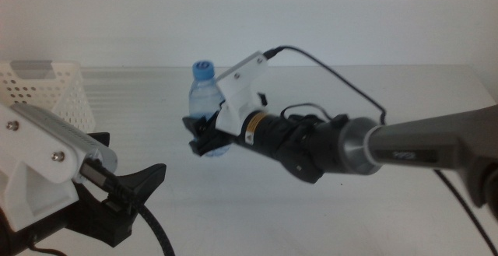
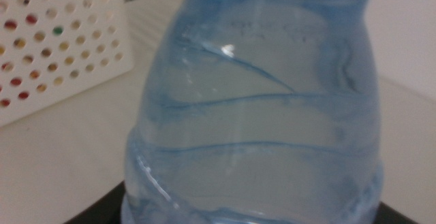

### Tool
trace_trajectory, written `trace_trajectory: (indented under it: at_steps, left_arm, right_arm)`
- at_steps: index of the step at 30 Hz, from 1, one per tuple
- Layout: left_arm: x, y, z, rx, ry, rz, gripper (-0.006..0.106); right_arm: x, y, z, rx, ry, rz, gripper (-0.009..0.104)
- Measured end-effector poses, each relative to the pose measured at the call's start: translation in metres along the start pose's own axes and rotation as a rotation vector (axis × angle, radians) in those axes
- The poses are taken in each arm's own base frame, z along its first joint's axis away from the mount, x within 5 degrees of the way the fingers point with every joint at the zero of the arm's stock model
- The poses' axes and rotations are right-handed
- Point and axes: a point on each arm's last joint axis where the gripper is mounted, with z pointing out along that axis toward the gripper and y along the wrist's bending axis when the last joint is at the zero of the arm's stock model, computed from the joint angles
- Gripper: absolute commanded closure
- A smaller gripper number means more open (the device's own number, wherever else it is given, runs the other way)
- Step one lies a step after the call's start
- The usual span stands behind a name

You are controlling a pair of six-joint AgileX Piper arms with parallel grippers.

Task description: Use arms to grab the bottles and put them into the dustbin to the left of the table.

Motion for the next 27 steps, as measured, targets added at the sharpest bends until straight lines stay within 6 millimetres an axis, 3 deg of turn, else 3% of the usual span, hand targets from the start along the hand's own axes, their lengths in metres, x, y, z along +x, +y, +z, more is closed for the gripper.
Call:
trace_trajectory:
  at_steps: [8, 15, 16, 23, 27]
  left_arm:
    - [0.000, 0.000, 0.000, 0.000, 0.000, 0.000, 0.010]
    - [0.000, 0.000, 0.000, 0.000, 0.000, 0.000, 0.010]
    - [0.000, 0.000, 0.000, 0.000, 0.000, 0.000, 0.010]
    - [0.000, 0.000, 0.000, 0.000, 0.000, 0.000, 0.010]
    - [0.000, 0.000, 0.000, 0.000, 0.000, 0.000, 0.010]
  right_arm:
    - [0.034, 0.023, 0.017, -0.067, -0.024, -0.002, 0.095]
    - [0.039, 0.030, 0.021, -0.088, -0.032, -0.009, 0.092]
    - [0.040, 0.031, 0.021, -0.089, -0.028, -0.010, 0.077]
    - [0.039, 0.032, 0.021, -0.105, -0.023, -0.037, 0.022]
    - [0.030, 0.033, 0.016, -0.111, -0.040, -0.049, 0.000]
